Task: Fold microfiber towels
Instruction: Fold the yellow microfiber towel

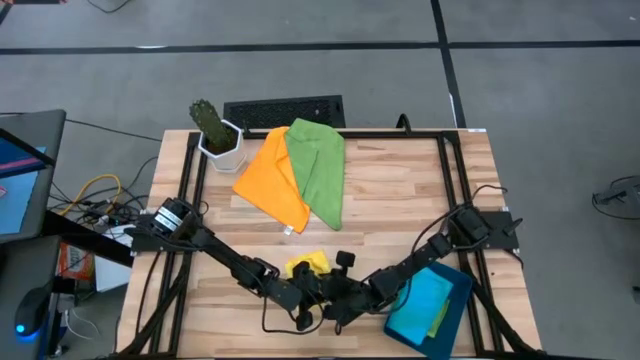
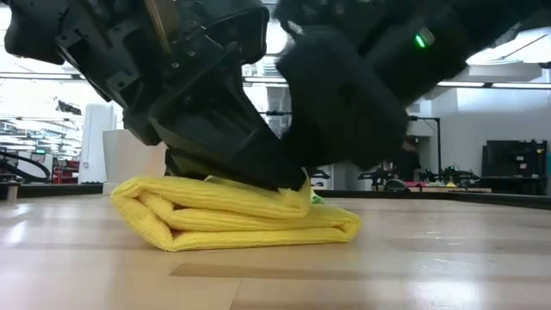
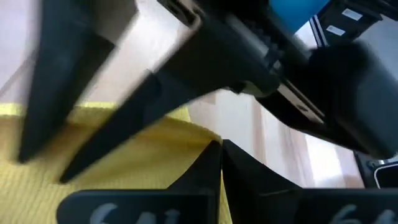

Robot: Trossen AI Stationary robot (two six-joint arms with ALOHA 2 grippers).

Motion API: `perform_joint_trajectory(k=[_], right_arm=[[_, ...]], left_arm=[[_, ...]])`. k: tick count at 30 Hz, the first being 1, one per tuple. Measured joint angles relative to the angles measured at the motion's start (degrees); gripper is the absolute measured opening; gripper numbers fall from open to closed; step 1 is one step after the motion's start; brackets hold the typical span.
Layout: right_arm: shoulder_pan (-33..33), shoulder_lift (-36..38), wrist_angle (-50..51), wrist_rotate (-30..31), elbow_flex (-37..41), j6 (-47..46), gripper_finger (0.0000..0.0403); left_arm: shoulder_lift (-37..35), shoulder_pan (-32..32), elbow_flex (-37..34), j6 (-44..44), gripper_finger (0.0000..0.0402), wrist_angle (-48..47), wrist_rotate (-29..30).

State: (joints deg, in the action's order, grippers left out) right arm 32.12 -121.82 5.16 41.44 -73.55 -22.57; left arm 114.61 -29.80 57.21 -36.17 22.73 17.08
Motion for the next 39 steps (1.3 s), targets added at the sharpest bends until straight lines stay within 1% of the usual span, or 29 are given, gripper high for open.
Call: perform_joint_trajectory(k=[3, 5, 8, 11, 16, 18, 22, 24, 26, 31, 34, 37, 39], right_arm=[[0.0, -1.0, 4.0, -1.5, 0.2, -2.0, 0.0081], [0.0, -2.2, 3.3, -2.7, -0.2, -4.0, 0.0081], [0.0, -3.5, 3.6, -2.5, -0.3, -6.0, 0.0081], [0.3, -3.7, 4.1, -2.2, -0.2, -7.2, 0.0081], [0.5, -3.8, 4.2, -1.8, -0.2, -7.6, 0.0081], [0.5, -3.8, 4.2, -2.0, -0.2, -7.6, 0.0081], [0.4, -3.9, 4.3, -2.0, -0.2, -7.6, 0.0081], [0.3, -3.9, 4.3, -2.1, -0.2, -7.6, 0.0081], [0.1, -3.9, 4.3, -2.2, -0.1, -7.6, 0.0081], [0.1, -3.9, 3.7, -2.3, 0.0, -7.4, 0.0081], [0.1, -3.9, 3.1, -2.2, 0.1, -7.4, 0.0081], [0.1, -3.9, 2.8, -2.2, 0.1, -7.4, 0.0081], [0.0, -3.9, 2.6, -2.2, 0.1, -7.4, 0.0081]], left_arm=[[0.0, 0.0, 0.0, 0.7, 0.0000, 0.5, -0.3], [0.0, 0.1, 0.0, 1.3, 0.0000, 0.8, -0.3], [-0.2, 0.1, 0.0, 1.8, 0.0000, 0.6, -0.4], [-1.5, 0.1, 0.0, 2.3, 0.0000, 0.0, -1.9], [-6.0, 0.0, -0.1, 2.0, 0.0000, -6.2, -2.3], [-8.2, -0.4, -0.1, 0.6, 0.0000, -9.3, -1.0], [-11.3, -2.2, 0.1, -1.2, 0.0001, -9.7, 0.8], [-12.1, -2.8, 0.1, -1.2, 0.0001, -8.5, 0.8], [-13.5, -2.9, 0.0, -0.7, 0.0001, -5.1, 1.2], [-17.0, -1.3, 0.1, 3.0, 0.0001, 11.9, 1.0], [-20.1, 0.7, 0.2, 3.4, 0.0001, 18.7, 1.1], [-22.6, 3.0, 3.0, 1.6, 0.0000, 18.7, 1.8], [-22.9, 4.0, 6.0, -0.5, 0.0000, 18.5, 1.8]])
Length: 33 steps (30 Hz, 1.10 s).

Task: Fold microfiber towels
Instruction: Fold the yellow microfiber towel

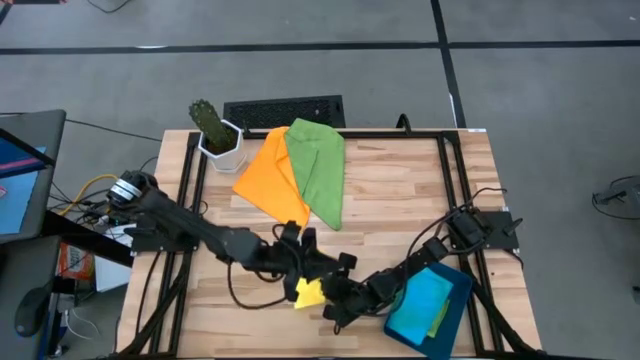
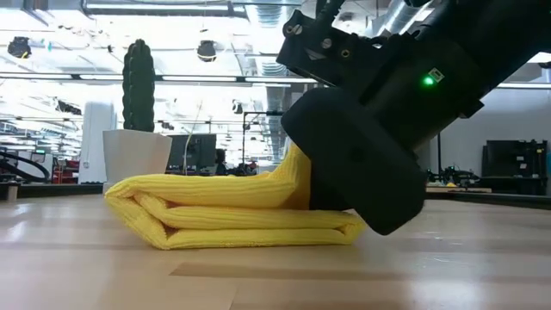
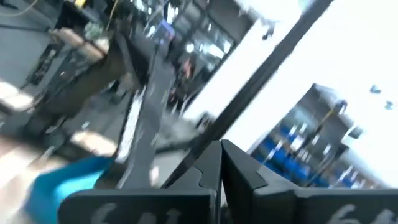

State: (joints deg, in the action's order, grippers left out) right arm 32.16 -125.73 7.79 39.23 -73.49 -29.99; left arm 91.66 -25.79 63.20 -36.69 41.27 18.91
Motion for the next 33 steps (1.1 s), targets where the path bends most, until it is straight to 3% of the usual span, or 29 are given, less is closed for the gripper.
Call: perform_joint_trajectory(k=[3, 7, 11, 17, 33], right_arm=[[-0.4, 0.0, -0.4, -0.2, 0.0, 0.0, 0.0081], [-0.9, 0.0, -0.9, -0.4, 0.0, 0.0, 0.0081], [-1.7, 0.0, -1.6, -0.9, 0.0, 0.0, 0.0081], [-2.5, 0.0, -2.6, -2.0, 0.0, 0.4, 0.0082], [-2.7, -0.1, -4.0, -1.9, 0.0, 1.5, 0.0082]], left_arm=[[0.0, 0.5, 5.8, -1.1, 0.0000, -2.1, -0.4], [0.2, -0.4, 14.9, 1.5, 0.0000, -15.7, -1.9], [0.3, -3.0, 21.1, 6.9, 0.0000, -23.5, 1.2], [0.3, -5.4, 23.1, 13.7, 0.0000, -24.6, 5.6], [0.3, -5.8, 23.2, 9.0, 0.0000, -27.0, 2.9]])
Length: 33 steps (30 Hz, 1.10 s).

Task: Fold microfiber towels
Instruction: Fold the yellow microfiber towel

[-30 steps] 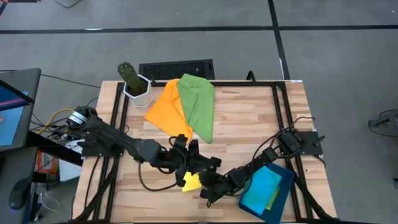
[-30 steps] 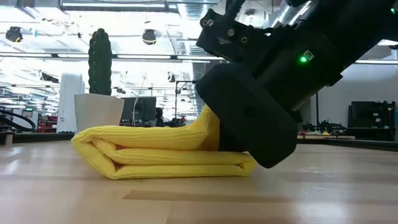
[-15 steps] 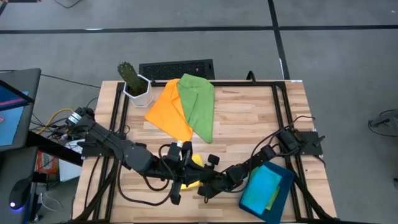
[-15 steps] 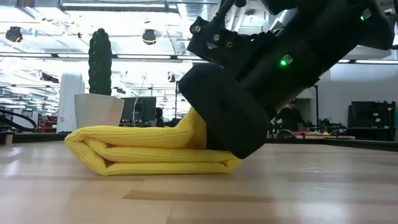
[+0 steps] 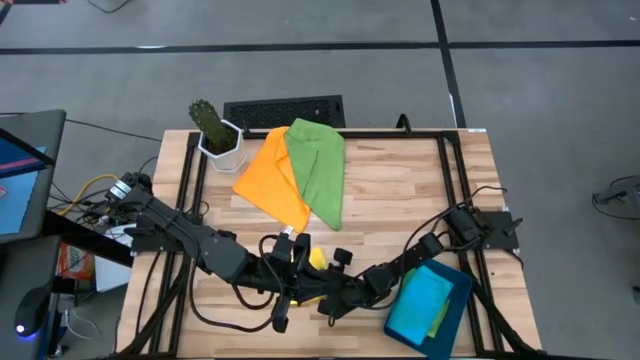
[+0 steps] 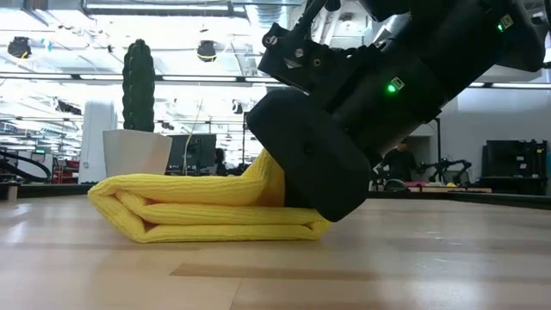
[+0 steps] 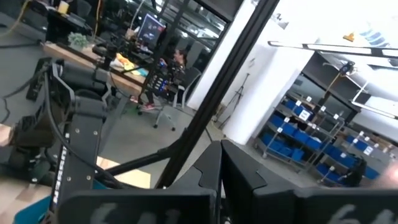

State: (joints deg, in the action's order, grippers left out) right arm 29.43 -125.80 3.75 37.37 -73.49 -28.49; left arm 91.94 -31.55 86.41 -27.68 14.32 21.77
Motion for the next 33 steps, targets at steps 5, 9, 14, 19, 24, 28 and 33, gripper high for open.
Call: perform_joint_trajectory(k=[5, 9, 14, 19, 24, 28, 33], right_arm=[[0.0, 0.0, 0.0, 0.0, 0.0, 0.1, 0.0081], [0.0, 0.0, 0.0, 0.0, 0.0, 0.4, 0.0082], [-0.2, 0.0, 0.0, 0.0, 0.0, 0.5, 0.0082], [-0.2, 0.0, 0.0, 0.0, 0.0, 0.6, 0.0082], [-0.3, 0.0, -0.1, 0.0, 0.0, 0.6, 0.0082], [-0.3, 0.0, -0.1, 0.0, 0.0, 0.6, 0.0082], [-0.3, 0.0, 0.0, 0.0, 0.0, 0.6, 0.0082]], left_arm=[[0.0, 0.0, 0.0, -2.1, 0.0000, -2.1, 0.0], [0.0, 0.0, 0.0, -2.9, 0.0000, -3.2, 0.0], [0.0, 0.0, -0.1, -3.0, 0.0000, -3.5, 0.0], [0.0, 0.0, -0.1, -2.8, 0.0000, -3.6, 0.0], [0.0, -0.1, -0.1, -0.9, 0.0000, -6.6, 0.0], [0.0, -0.9, -0.1, -0.8, 0.0000, -9.7, 0.1], [0.0, -2.5, -0.1, 2.1, 0.0000, -15.3, 5.7]])
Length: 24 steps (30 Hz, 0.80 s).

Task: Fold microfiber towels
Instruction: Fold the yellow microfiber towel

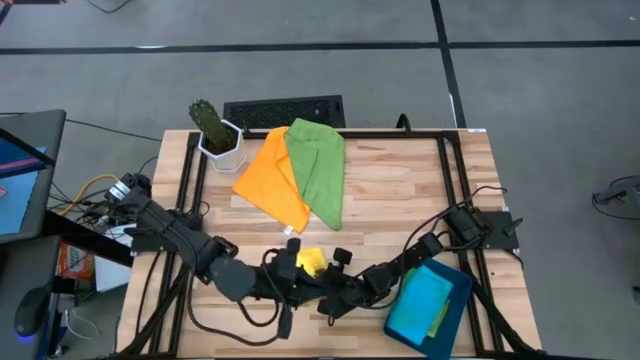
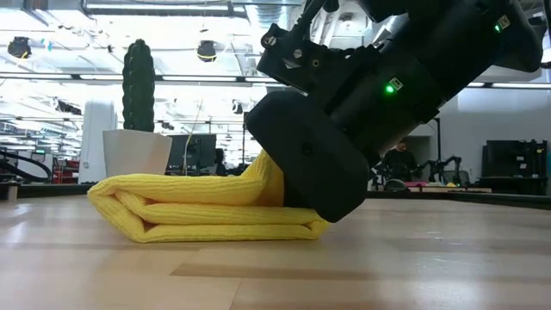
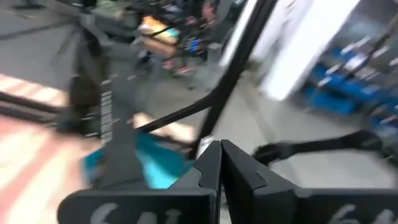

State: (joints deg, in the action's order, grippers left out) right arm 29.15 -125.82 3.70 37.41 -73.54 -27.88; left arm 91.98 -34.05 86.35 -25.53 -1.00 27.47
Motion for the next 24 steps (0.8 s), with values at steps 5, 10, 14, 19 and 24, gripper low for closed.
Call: perform_joint_trajectory(k=[5, 10, 14, 19, 24], right_arm=[[0.0, 0.0, -0.1, 0.0, 0.0, -0.1, 0.0082], [0.0, 0.0, -0.2, 0.0, 0.0, -0.1, 0.0082], [0.1, 0.0, -0.2, 0.0, 0.0, -0.8, 0.0082], [0.7, -0.1, -0.3, 0.6, 0.0, -0.6, 0.0082], [1.5, -0.1, -0.1, 0.8, 0.0, -0.3, 0.0082]], left_arm=[[0.0, 1.7, -0.1, 0.4, 0.0000, -14.9, 12.6], [0.0, 3.7, -7.5, -8.2, 0.0000, -18.6, 8.4], [-0.2, 0.2, -19.5, -12.8, 0.0000, -9.1, 9.0], [-0.4, -0.5, -34.8, -15.4, 0.0000, 13.8, 9.3], [-0.1, -0.6, -46.4, -17.8, 0.0000, 33.1, 9.2]])
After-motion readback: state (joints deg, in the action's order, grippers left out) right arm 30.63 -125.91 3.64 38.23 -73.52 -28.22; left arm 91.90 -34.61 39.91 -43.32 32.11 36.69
